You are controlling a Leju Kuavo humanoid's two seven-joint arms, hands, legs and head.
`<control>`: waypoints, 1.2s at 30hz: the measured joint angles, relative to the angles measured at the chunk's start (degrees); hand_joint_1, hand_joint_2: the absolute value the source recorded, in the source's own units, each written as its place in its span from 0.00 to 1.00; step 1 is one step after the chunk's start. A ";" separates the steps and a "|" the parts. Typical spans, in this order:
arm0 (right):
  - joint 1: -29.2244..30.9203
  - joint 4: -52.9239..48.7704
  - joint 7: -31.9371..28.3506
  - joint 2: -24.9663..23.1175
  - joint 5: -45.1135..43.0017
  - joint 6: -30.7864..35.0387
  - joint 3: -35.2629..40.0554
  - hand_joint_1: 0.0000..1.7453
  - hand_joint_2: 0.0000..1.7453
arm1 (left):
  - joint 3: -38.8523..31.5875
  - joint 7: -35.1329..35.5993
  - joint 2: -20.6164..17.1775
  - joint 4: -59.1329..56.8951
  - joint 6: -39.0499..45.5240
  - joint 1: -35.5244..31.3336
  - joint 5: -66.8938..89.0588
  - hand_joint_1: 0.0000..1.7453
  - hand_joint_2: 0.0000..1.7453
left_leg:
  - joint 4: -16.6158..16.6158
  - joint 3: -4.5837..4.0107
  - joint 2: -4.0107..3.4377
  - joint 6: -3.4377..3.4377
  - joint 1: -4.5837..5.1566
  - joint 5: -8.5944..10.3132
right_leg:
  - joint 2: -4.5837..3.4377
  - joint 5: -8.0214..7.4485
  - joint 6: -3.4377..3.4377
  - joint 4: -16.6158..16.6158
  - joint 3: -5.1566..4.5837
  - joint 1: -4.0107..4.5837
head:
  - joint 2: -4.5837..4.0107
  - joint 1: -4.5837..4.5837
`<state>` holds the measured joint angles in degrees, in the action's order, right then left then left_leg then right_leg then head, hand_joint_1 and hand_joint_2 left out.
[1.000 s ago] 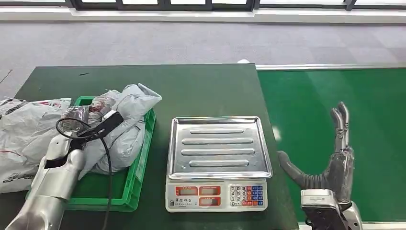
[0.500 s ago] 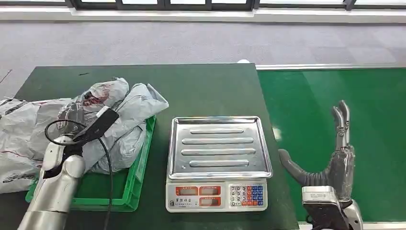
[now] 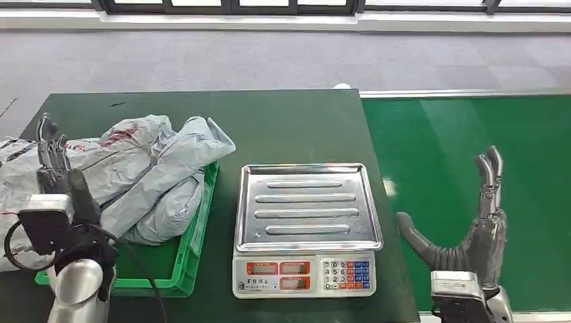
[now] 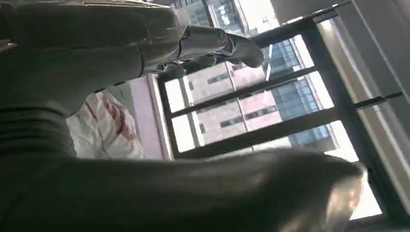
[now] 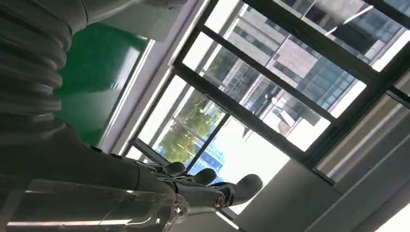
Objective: Moved the parcel from conveyor to table for the left to box.
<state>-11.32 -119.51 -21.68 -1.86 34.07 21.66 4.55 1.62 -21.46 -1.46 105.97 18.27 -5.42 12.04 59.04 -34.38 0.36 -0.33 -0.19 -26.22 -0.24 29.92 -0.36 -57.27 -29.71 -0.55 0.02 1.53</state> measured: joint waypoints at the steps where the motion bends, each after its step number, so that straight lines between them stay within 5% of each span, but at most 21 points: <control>1: -0.05 0.00 0.00 -0.02 -0.39 -0.28 0.00 0.00 1.00 | 0.41 -0.22 0.15 0.89 -1.41 0.53 -1.78 0.00 0.00 | 0.00 0.00 0.00 0.00 0.00 0.00 | 0.00 0.00 0.00 0.00 0.00 0.00 | 0.00 0.00; 14: -0.44 0.00 -0.78 -0.11 -2.20 -1.44 0.00 0.00 1.00 | 2.27 -0.85 1.44 4.57 -3.91 2.68 -3.76 0.00 0.00 | 0.00 0.00 0.00 0.00 0.00 0.00 | 0.00 0.00 0.00 0.00 0.00 0.00 | 0.00 0.00; 24: 1.43 3.30 -3.95 -0.63 -18.85 -17.34 0.00 0.00 1.00 | 9.25 -12.36 2.12 5.07 -28.90 5.63 -11.46 0.00 0.00 | 0.00 0.00 0.01 0.01 0.02 -0.01 | 0.01 0.00 0.00 0.02 0.03 -0.02 | 0.00 0.00; 25: 1.42 3.59 -4.24 -0.68 -19.41 -18.39 0.00 0.00 0.00 | 10.08 -12.79 2.12 5.09 -29.44 6.12 -9.86 0.00 0.00 | 0.00 0.00 0.03 0.01 0.02 -0.01 | 0.02 0.00 0.00 0.02 0.04 -0.02 | 0.00 0.00; 27: 1.32 3.93 -5.18 -0.72 -20.66 -20.35 0.00 0.00 0.00 | 11.76 -13.62 2.10 5.33 -29.37 6.96 -6.41 0.00 0.00 | 0.00 0.00 0.03 0.01 0.02 -0.02 | 0.02 0.00 0.00 0.02 0.03 -0.02 | 0.00 0.00; 28: 1.20 3.96 -5.90 -0.72 -21.49 -21.66 0.00 0.00 1.00 | 12.39 -14.05 2.10 5.50 -29.37 7.29 -5.35 0.00 0.00 | 0.00 0.00 0.03 0.01 0.02 -0.04 | 0.02 0.00 0.00 0.02 0.02 -0.01 | 0.00 0.00; 36: -0.89 3.50 -8.42 -0.72 -21.00 -24.79 0.92 0.00 1.00 | 15.17 -14.93 1.94 5.00 -31.16 6.64 -4.93 0.00 0.00 | 0.00 0.03 0.02 0.00 0.01 -0.05 | 0.02 0.04 -0.02 0.01 0.01 -0.01 | 0.00 0.00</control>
<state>-12.21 -116.02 -30.10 -2.58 13.07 -3.13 5.46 16.79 -36.39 0.48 110.97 -12.90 1.21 7.10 59.04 -34.35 0.38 -0.33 -0.18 -26.27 -0.22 29.97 -0.38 -57.27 -29.69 -0.56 0.02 1.53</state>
